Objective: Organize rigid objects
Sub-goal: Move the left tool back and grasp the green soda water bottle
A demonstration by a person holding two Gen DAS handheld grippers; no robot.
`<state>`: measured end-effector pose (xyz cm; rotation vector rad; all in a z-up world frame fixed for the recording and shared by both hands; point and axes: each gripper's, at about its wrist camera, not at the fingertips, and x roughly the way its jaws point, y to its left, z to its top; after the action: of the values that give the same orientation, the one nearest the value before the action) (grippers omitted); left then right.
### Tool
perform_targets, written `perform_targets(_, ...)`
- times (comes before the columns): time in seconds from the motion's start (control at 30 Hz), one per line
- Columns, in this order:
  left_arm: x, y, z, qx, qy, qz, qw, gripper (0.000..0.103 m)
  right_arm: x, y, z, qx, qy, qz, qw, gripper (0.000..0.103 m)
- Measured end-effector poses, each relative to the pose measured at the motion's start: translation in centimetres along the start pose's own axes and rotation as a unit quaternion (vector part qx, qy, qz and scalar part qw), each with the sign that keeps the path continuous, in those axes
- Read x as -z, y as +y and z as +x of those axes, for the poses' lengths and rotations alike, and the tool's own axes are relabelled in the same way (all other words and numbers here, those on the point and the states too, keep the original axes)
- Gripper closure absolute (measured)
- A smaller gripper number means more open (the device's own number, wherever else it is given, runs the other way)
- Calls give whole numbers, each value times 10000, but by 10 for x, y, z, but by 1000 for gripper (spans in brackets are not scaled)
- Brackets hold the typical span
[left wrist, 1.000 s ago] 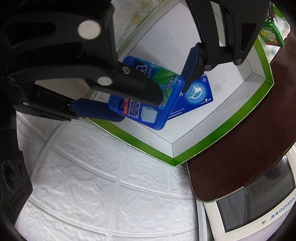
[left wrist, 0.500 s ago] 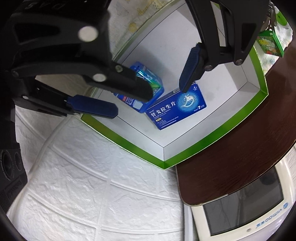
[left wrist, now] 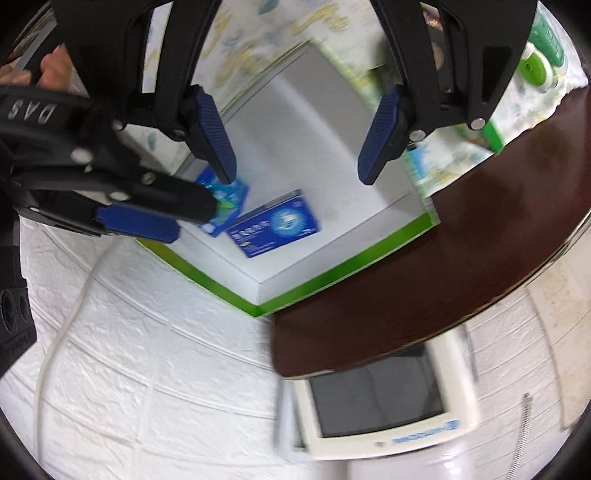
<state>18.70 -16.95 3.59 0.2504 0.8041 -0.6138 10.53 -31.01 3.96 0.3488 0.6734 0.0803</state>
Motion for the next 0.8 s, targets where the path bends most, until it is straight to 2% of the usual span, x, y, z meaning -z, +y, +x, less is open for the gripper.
perform_targets(0.17, 28, 53, -32, -407, -66, -424, 9983, 34, 5, 35, 4, -164, 81, -215, 9996, 50)
perform_targets(0.37, 71, 121, -79, -902, -113, -982, 9910, 33, 22, 98, 18, -468, 298, -711, 9959, 50)
perform_targets(0.47, 91, 156, -100, -1251, -159, -1186, 9849, 32, 34, 134, 29, -647, 427, -984, 9921, 50)
perform_targets(0.53, 105, 177, -112, -1528, -156, -1284, 9798, 31, 44, 160, 39, -809, 546, -1153, 9885, 40)
perform_targets(0.57, 113, 190, -119, -1641, -142, -1376, 9767, 31, 48, 171, 44, -890, 605, -1226, 9866, 39)
perform_targets(0.8, 161, 266, -149, -2119, -46, -1959, 9574, 29, 93, 251, 84, -1328, 1203, -1788, 9674, 39)
